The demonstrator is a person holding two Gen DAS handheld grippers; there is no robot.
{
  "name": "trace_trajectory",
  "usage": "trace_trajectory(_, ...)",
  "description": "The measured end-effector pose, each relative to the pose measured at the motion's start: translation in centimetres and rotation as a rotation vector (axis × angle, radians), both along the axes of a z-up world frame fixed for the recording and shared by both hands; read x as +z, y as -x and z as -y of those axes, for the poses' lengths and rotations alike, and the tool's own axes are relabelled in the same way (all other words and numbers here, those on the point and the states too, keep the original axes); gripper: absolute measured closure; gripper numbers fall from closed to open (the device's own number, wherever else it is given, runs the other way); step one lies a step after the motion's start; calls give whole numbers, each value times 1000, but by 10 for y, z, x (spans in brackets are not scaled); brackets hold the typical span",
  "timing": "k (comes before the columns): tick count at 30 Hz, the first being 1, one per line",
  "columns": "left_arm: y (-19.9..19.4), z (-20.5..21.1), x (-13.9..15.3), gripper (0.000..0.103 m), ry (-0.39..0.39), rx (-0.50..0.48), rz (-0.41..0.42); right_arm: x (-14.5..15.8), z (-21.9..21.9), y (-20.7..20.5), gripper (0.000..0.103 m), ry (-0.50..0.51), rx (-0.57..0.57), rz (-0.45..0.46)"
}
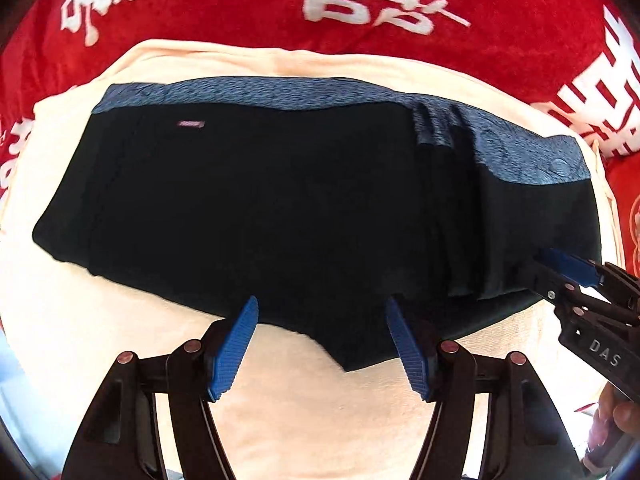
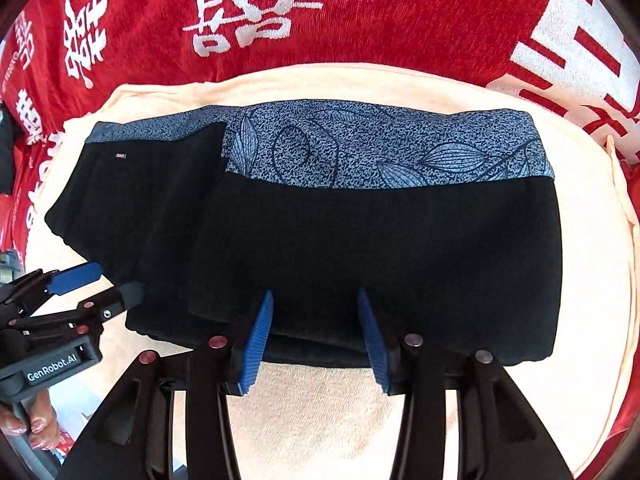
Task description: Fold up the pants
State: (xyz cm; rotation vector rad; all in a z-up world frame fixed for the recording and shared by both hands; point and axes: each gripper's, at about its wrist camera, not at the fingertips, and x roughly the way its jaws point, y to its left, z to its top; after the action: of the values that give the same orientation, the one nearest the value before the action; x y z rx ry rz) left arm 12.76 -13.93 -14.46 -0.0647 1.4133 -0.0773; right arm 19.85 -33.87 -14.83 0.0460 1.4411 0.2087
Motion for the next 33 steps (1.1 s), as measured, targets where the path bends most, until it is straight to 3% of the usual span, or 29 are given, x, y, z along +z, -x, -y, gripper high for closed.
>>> trace_trajectory(4,1,-15,-2,36,-9,30,0,2,-17,1,42,37,34,-10)
trace_trajectory(8,3,-30,-3,36,-4,59,-1,5,-29,4,42,63,61,-15)
trace_trajectory(22,5,-73,-10,36,46,154,1,14,-88,10,42,9,152,-89)
trace_trajectory(26,8,-88,-12,36,61,186,6,24,-93,9,42,23,167,-45)
trace_trajectory(29,9,-100,-15,36,60,208,-2,33,-87,-1,42,61,135,21)
trace_trajectory(33,9,-111,-19,36,60,226,-10,24,-69,-34,42,60,10,8)
